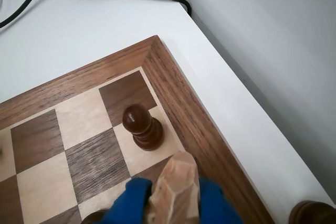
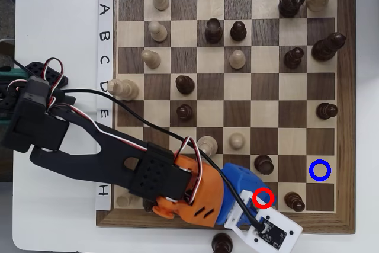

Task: Move the piece to destination

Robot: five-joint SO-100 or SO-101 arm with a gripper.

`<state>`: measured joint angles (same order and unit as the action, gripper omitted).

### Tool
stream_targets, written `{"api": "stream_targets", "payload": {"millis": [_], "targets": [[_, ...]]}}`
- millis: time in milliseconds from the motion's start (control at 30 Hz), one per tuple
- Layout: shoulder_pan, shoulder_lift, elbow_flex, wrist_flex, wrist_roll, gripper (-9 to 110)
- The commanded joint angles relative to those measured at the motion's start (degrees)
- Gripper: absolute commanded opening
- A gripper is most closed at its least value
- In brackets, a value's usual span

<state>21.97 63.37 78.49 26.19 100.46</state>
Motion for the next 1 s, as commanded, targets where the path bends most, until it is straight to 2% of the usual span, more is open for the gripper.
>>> {"api": "stream_targets", "payload": {"millis": [0,967], "targets": [[2.02,19.86,-16.35,1.41,10.63,0],[-1.76,30.32,-25.22,8.61,6.86,0]]}}
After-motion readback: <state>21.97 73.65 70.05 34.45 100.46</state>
